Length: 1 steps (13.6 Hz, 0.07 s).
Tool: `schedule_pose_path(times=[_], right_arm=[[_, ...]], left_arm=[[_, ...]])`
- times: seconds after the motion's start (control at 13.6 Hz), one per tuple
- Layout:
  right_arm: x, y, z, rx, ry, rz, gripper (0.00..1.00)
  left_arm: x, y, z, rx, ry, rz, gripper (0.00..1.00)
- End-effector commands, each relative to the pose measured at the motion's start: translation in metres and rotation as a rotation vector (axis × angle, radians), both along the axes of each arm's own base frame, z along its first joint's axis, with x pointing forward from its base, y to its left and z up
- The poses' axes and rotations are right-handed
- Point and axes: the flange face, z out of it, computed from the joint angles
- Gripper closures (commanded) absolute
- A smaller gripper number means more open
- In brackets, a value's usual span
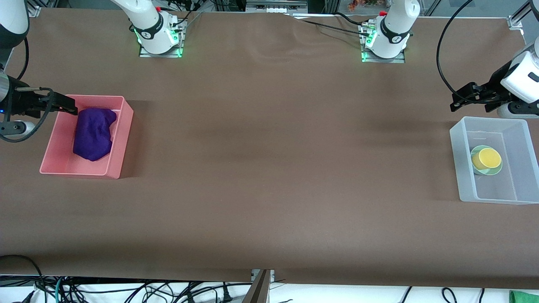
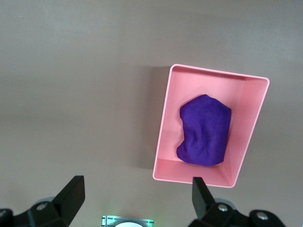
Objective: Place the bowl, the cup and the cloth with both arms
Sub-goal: 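Open the left gripper and lift it away from the cup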
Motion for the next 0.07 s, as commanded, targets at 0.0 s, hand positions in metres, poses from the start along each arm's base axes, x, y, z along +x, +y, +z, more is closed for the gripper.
schedule_pose_path(times=[0.0], right_arm=[[-0.0004, -0.0016, 0.0030, -0.010, -0.007, -0.009, 0.00]], left_arm=[[-0.0070, -0.0012, -0.0001, -0.012, 0.006, 0.007, 0.00]])
